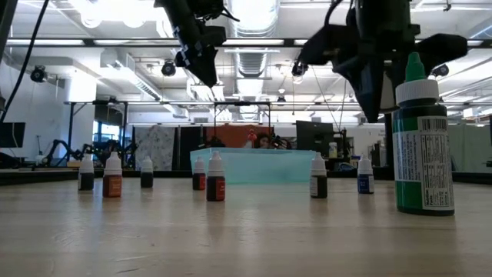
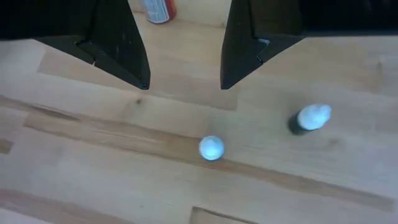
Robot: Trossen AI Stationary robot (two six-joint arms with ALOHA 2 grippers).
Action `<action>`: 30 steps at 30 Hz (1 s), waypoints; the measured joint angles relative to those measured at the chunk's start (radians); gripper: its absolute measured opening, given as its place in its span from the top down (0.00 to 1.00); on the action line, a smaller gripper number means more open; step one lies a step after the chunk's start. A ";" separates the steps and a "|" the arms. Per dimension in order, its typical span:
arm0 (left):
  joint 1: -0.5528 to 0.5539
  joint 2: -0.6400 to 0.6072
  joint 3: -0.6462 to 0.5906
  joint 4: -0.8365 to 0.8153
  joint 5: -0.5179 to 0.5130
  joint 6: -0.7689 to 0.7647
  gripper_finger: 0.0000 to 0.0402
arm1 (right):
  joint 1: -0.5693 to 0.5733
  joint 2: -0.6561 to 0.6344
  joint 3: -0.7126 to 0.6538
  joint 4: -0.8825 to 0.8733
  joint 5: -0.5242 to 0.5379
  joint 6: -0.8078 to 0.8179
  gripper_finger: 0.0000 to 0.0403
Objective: Pick & Place food coloring
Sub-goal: Put the red small food coloring into the green bin
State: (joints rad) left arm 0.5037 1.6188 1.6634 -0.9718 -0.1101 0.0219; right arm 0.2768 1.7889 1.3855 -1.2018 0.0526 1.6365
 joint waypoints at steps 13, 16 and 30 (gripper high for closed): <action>0.000 0.000 0.000 0.003 0.000 0.000 0.74 | -0.049 -0.002 -0.164 0.252 0.000 -0.005 0.53; 0.000 0.000 0.000 0.007 0.000 0.000 0.74 | -0.048 -0.006 -0.163 0.257 -0.003 -0.002 0.53; 0.000 0.000 0.000 0.014 0.000 0.000 0.74 | -0.085 -0.002 -0.234 0.333 -0.001 -0.029 0.53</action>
State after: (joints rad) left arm 0.5037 1.6192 1.6630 -0.9577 -0.1097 0.0219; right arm 0.1918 1.7874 1.1520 -0.8692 0.0514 1.6079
